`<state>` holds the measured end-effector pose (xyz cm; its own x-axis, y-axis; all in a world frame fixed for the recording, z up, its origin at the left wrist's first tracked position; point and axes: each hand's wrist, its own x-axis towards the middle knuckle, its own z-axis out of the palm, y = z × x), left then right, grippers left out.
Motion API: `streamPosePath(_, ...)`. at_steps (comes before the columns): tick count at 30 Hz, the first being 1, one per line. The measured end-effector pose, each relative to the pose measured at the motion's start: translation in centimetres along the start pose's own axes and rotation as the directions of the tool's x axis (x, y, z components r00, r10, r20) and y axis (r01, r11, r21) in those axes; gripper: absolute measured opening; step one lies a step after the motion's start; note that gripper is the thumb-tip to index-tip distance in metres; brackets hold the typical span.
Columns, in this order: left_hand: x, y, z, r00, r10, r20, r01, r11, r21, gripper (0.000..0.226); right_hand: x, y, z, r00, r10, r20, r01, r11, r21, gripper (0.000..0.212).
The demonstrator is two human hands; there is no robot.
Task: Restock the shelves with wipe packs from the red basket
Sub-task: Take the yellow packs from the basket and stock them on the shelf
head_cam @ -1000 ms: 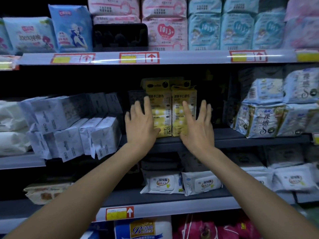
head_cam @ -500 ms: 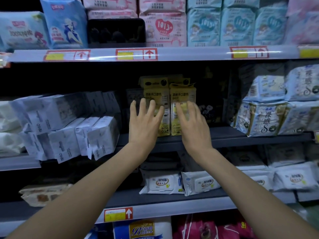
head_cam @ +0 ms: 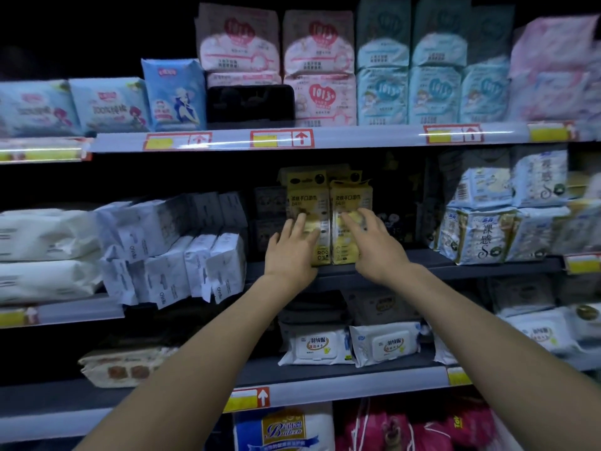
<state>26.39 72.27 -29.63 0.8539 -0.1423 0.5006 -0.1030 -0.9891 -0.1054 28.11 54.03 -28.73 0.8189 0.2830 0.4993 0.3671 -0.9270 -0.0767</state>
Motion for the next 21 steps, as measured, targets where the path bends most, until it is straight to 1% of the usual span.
streamPosePath(2,-1.1,-0.2,-1.4,0.996,0.003,0.089,0.007,0.994,-0.109,0.082,-0.6,-0.7,-1.0,0.998,0.069,0.004,-0.069,0.988,0.14,0.088)
streamPosePath(4,-2.8,-0.6,-2.6,0.996,-0.012,0.089,0.027,0.984,-0.177,0.082,-1.7,-1.7,-2.0,0.991,0.134,0.0,-0.13,0.964,0.23,0.083)
streamPosePath(5,-3.8,-1.0,-3.1,0.998,-0.007,0.065,0.017,0.988,-0.155,0.081,-2.4,-2.3,-2.3,0.988,0.152,-0.004,-0.146,0.958,0.248,0.085)
streamPosePath(7,-6.0,-1.9,-3.9,0.999,0.04,0.006,-0.04,0.998,-0.048,0.078,-4.1,-3.7,-2.9,0.987,0.155,-0.03,-0.146,0.969,0.201,0.092)
streamPosePath(8,-7.2,-2.5,-4.3,0.998,0.063,-0.011,-0.063,0.998,-0.028,0.078,-5.0,-4.4,-3.3,0.988,0.15,-0.045,-0.14,0.975,0.173,0.095)
streamPosePath(10,-9.7,-3.7,-5.1,0.996,0.087,0.006,-0.086,0.995,-0.045,0.08,-6.7,-5.7,-3.8,0.987,0.15,-0.048,-0.141,0.978,0.15,0.099)
streamPosePath(14,-14.6,-5.4,-5.9,0.993,0.105,0.058,-0.1,0.992,-0.078,0.086,-9.8,-8.0,-4.3,0.985,0.163,0.05,-0.167,0.982,0.091,0.108)
streamPosePath(18,-18.2,-7.1,-5.9,0.992,0.093,0.087,-0.087,0.994,-0.069,0.089,-12.6,-9.6,-4.4,0.988,0.138,0.075,-0.144,0.986,0.081,0.106)
streamPosePath(21,-20.0,-8.0,-5.4,0.992,0.051,0.116,-0.044,0.997,-0.057,0.096,-14.2,-9.9,-3.6,0.989,0.12,0.09,-0.128,0.988,0.086,0.106)
